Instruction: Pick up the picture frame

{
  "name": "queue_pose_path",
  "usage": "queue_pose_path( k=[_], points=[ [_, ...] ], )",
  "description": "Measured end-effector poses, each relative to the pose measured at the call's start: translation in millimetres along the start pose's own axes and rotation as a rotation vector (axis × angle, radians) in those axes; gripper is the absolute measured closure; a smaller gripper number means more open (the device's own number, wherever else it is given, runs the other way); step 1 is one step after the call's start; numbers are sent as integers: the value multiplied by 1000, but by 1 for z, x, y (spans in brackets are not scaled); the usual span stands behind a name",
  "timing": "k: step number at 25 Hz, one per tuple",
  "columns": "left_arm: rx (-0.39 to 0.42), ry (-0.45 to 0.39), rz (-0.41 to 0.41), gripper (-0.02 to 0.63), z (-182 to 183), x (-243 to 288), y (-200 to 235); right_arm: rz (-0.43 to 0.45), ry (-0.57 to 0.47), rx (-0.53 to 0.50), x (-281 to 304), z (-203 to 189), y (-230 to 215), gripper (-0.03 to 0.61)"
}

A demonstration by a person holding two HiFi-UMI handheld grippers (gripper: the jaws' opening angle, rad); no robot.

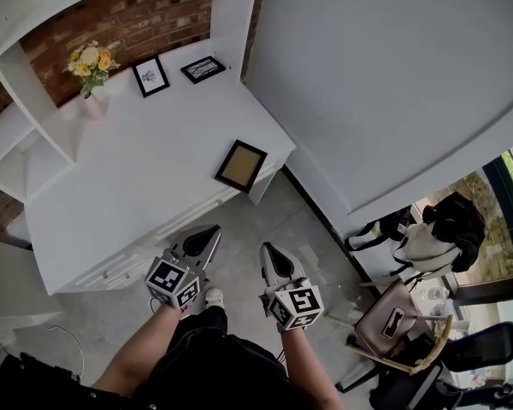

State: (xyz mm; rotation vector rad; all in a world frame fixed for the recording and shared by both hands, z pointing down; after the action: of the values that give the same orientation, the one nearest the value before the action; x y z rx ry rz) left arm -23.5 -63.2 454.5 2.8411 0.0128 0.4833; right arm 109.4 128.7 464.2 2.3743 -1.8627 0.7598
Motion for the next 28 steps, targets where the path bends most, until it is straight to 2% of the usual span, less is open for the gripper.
queue_pose_path(
  k=[4,11,15,18,23,28],
  points=[
    [-32,-20,3,611,3,14,9,25,12,-9,16,9,-6,575],
    [-28,3,42,610,5,25,9,80,47,5,31,10,-23,575],
    [-73,-12,103,611,4,35,9,155,83,0,50,17,-38,575],
    [-112,-34,166,609,4,46,8,246,112,-4,68,27,-49,575],
    [-159,-62,261,609,5,65,2,357,182,-91,91,44,-72,575],
    [-205,-76,360,610,1,77,0,453,224,-119,110,53,-88,575]
  ],
)
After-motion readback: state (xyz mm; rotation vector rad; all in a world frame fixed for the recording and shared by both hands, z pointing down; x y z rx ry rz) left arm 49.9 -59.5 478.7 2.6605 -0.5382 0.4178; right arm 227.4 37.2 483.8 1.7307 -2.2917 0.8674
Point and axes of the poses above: the fingertips, and each gripper's own axes: x forward along the fingers, y to its left, z out of its top, the point moved 10 cm from there along -x, backward along the fingers, and after that the axes turned 13 degrees about y, right-handed, at the moved point
